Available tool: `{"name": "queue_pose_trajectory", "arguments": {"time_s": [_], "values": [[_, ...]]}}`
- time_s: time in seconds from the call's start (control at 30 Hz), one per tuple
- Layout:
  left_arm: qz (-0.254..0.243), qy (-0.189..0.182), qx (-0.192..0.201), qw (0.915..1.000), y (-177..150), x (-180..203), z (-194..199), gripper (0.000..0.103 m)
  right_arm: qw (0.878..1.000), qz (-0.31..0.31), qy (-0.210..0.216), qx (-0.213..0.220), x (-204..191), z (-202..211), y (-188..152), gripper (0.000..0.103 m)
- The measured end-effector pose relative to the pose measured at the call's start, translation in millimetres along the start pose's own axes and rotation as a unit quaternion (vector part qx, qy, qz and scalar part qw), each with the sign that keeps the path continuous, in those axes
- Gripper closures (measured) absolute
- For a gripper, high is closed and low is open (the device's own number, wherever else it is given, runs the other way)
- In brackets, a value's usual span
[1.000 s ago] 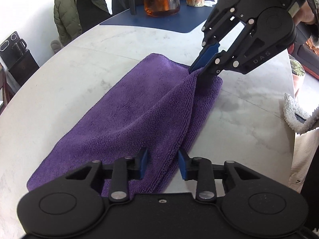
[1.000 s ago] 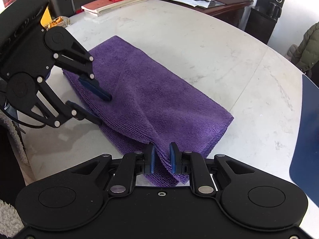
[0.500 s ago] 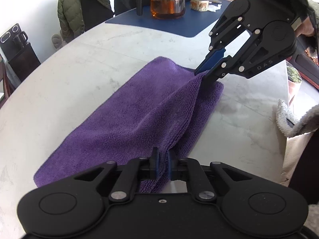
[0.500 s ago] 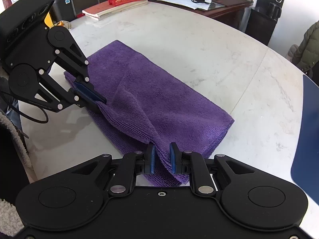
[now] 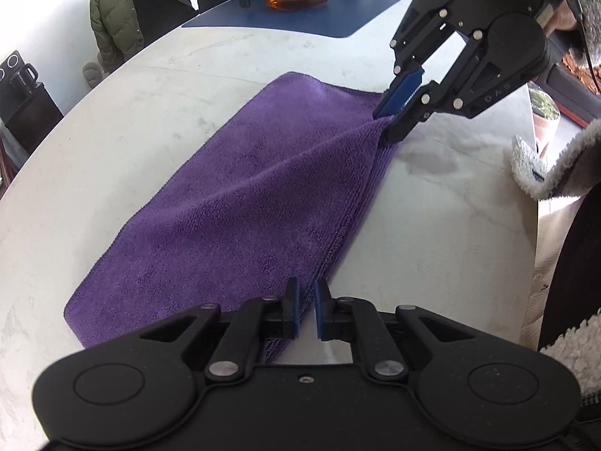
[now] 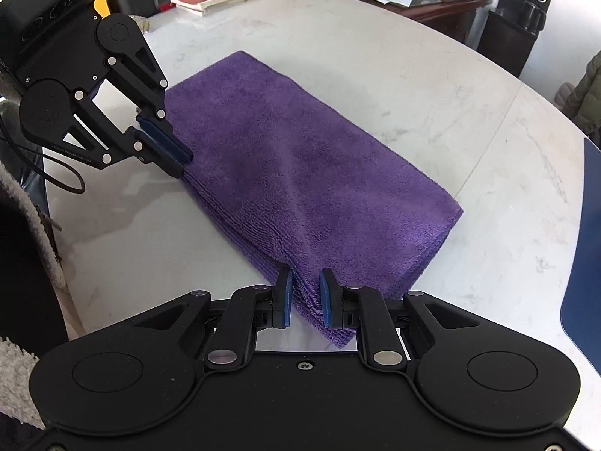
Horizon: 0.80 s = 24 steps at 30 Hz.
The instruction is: Fold towel
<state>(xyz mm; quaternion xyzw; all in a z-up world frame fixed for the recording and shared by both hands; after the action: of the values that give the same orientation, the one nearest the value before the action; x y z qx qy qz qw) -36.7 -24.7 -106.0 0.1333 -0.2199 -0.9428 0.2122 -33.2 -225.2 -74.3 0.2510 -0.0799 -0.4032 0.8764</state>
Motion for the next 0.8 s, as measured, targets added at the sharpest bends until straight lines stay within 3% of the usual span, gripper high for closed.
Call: {"name": "queue_pose_trajectory", "arguments": {"time_s": [0.3,0.5,0.8], "values": [[-0.006,-0.003,-0.007,1.0000,-4,-1,2,0.095,1.000,-0.004,-0.003,0.001,5,-2,-1,0.086],[0.013,-0.017,-0.004,0.9998,-11,-8,26,0.095,0.999,-0.026,-0.012,0.028,18,11,2,0.066],[0.066,0.035,0.014,0.9971,1,-42,22,0.095,0.996,-0.059,-0.026,0.068,38,29,6,0.063]]}}
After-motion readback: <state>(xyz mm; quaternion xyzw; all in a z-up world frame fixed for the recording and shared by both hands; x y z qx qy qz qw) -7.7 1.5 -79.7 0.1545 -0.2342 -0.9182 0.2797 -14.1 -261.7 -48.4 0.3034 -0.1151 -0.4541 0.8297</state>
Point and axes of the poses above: each gripper's, at about its wrist camera, not at the fingertips, and z roughly against the way its jaws point, x to its right, y to its top, the point moved 2 cm from there along -z, roughly the way its jaws point, and after that the axes turned 4 degrees about y, right-handed, at the moved point
